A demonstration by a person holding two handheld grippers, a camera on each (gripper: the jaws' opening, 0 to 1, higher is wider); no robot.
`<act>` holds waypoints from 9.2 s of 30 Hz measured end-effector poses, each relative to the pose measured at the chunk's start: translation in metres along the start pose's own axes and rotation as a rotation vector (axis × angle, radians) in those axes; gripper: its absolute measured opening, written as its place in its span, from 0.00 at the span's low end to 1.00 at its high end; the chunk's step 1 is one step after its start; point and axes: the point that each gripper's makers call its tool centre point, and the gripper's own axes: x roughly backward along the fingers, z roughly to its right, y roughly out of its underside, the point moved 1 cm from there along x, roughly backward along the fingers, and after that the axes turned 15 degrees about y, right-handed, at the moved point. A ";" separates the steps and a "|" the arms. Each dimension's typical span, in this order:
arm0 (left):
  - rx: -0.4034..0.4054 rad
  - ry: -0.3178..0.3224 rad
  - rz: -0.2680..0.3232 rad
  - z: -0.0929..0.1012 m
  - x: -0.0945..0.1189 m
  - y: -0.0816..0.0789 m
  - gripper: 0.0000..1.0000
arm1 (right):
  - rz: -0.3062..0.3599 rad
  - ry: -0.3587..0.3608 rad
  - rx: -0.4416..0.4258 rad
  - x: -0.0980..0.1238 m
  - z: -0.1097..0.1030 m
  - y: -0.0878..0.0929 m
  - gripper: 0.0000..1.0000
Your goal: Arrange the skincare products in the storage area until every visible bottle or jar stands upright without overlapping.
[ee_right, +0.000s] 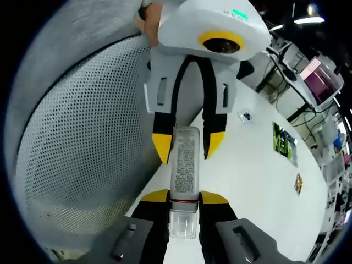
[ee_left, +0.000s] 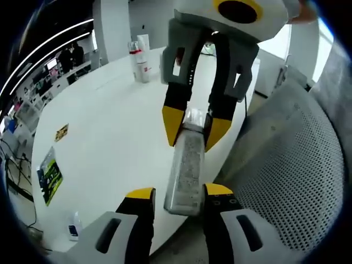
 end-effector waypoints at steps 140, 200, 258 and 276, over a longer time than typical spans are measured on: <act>0.049 -0.012 0.039 -0.005 0.010 -0.003 0.23 | 0.325 0.124 -1.863 0.023 0.023 0.019 0.12; 0.183 -0.066 -0.105 -0.023 0.010 0.040 0.11 | -0.139 0.858 -1.407 0.123 0.138 0.307 0.12; 0.096 -0.047 -0.179 -0.011 0.002 0.035 0.14 | -0.190 0.811 -1.410 0.151 0.171 0.347 0.11; 0.145 -0.036 -0.195 -0.012 0.001 0.041 0.12 | -0.222 0.891 -1.360 0.113 0.167 0.359 0.12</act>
